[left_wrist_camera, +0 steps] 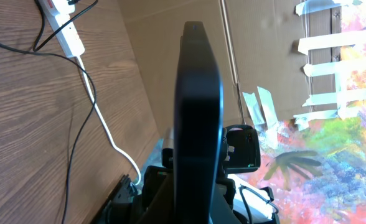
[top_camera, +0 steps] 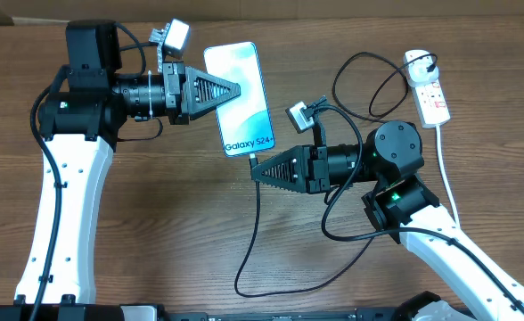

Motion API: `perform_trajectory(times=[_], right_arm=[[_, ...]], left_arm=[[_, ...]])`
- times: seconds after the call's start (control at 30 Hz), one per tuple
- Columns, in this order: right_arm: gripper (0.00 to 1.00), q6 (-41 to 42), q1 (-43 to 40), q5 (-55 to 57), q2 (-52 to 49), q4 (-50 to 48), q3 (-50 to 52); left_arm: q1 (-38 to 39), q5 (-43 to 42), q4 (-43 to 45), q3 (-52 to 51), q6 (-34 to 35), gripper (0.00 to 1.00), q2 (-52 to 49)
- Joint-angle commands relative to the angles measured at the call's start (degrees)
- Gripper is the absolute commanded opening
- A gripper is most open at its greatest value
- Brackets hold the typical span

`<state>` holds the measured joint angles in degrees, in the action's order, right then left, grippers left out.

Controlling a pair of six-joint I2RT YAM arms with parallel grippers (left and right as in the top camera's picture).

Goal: Plug charger to phone and switch on socket

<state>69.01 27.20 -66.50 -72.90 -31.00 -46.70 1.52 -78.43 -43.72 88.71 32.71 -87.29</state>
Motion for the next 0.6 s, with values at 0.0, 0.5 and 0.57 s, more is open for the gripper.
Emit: perform_trajectory(times=[0.0,0.5,0.57], right_arm=[[0.04,0.26,0.22,1.36,0.79,-0.5,-0.28],[0.04,0.28,0.22,2.84,0.79,-0.92,-0.28],[0.04,0.5,0.22,2.93,0.79,-0.92,-0.28]], left_arm=[[0.76,-2.45,0.02,0.37,0.35,0.04,0.39],[0.76,-3.15,0.0,0.37,0.37,0.04,0.39],[0.76,-3.8,-0.02,0.37,0.37,0.04,0.39]])
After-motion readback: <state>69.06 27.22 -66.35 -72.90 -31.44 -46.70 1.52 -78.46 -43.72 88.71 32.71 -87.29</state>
